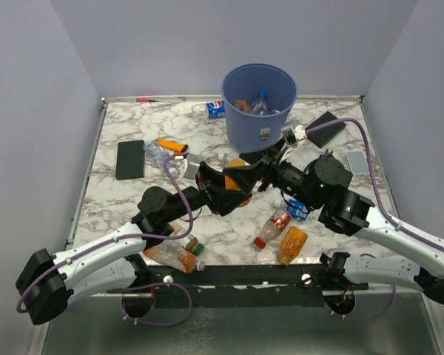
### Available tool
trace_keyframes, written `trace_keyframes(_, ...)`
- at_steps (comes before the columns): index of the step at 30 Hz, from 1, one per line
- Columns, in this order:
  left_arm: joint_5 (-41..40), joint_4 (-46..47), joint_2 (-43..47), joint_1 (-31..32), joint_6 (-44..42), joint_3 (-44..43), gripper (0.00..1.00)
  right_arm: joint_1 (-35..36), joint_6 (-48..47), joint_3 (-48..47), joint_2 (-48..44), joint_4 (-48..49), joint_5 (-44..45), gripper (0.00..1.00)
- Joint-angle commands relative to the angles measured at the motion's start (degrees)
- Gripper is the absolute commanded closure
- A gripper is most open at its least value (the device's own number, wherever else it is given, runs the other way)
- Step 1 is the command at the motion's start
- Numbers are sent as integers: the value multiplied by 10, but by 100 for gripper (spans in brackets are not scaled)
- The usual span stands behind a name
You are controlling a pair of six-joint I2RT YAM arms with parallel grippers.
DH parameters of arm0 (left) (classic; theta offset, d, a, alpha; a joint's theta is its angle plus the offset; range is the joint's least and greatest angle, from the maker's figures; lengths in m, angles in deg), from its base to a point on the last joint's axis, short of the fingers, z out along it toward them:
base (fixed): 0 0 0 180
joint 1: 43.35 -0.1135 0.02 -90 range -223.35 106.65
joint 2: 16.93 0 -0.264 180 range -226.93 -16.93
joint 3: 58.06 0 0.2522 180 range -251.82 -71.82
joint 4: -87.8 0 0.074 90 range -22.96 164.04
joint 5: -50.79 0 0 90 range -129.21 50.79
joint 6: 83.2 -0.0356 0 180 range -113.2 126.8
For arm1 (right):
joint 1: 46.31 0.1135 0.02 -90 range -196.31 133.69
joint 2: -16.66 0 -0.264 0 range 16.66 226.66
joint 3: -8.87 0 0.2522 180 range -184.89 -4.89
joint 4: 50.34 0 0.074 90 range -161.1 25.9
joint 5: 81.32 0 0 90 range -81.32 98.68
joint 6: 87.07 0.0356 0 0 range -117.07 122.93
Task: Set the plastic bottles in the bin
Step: Pick up the plastic bottle at the center of the board.
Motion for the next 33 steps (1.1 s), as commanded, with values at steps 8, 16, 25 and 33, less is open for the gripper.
trace_keyframes(8,-11,15,19,2,-7,-3,98,3,-4,-54,23,-96,-1,42)
trace_keyframes(16,-17,-6,22,2,-16,-6,98,3,-9,-88,54,-158,-12,35)
trace_keyframes(25,-24,-34,35,2,-29,-6,50,3,-22,-92,44,-147,5,88)
trace_keyframes(33,-201,-216,99,2,-154,-52,1,2,-140,-158,23,-131,203,99)
